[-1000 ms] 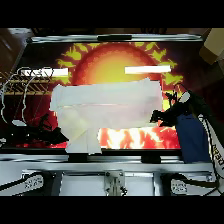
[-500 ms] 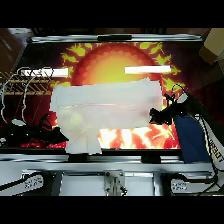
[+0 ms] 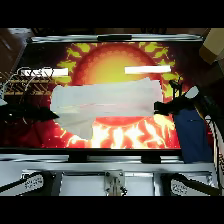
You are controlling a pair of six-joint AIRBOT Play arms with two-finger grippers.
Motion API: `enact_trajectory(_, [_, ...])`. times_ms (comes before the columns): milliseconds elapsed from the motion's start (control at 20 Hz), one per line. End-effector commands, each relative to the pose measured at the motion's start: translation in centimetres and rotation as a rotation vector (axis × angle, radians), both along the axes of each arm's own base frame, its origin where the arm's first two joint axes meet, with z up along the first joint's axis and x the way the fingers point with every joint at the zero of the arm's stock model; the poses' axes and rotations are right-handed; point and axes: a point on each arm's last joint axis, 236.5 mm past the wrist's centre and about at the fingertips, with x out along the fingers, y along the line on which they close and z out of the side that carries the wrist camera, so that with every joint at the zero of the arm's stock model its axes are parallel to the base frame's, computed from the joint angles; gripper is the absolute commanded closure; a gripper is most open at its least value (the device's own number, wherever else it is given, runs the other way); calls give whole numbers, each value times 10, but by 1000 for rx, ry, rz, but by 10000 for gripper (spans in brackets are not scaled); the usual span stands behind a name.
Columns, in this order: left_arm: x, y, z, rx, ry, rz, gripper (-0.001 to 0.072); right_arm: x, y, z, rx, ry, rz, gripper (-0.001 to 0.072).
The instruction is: Fold the shirts.
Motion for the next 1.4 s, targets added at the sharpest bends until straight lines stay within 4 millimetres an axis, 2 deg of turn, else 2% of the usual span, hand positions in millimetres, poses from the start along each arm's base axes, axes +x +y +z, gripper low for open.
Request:
enact_trajectory(0, [59,16,38,59,-150,40,672,56,-11,31,-35,-170,-36,669])
enact_trajectory(100, [87,20,42,55,-156,53,672,94,-15,40,-37,-227,-47,669])
enact_trajectory(200, [116,25,38,46,-147,85,672,130,-11,42,-43,-269,-35,669])
enact_trajectory(350, [154,33,21,16,-121,157,672,182,2,36,-51,-333,-24,669])
enact_trajectory(450, [175,40,7,3,-122,217,671,204,5,21,-37,-339,-75,669])
enact_trajectory(600, [194,53,-26,0,-84,327,669,206,5,-14,-25,-270,-114,666])
enact_trajectory(650, [199,55,-35,-10,-57,375,607,206,8,-20,-13,-259,-117,626])
enact_trajectory(700, [201,54,-41,-28,-32,402,389,206,10,-21,1,-257,-122,456])
enact_trajectory(750, [202,51,-42,-48,-23,412,91,205,10,-20,-4,-259,-109,230])
enact_trajectory(800, [203,49,-39,-61,-27,415,-13,201,7,-17,-24,-259,-71,216])
enact_trajectory(850, [204,50,-35,-61,-34,413,-13,196,-7,-15,-75,-253,-53,216])
enact_trajectory(900, [203,50,-31,-64,-36,404,-13,192,-26,-12,-133,-241,-59,176])
enact_trajectory(950, [202,48,-27,-70,-32,387,-13,189,-43,-11,-169,-228,-76,67])
enact_trajectory(1150, [186,34,-16,-98,11,301,-13,170,-83,-26,-108,-118,-171,56])
enact_trajectory(1350, [173,26,-8,-110,30,239,-13,168,-94,-43,67,-55,-301,56])
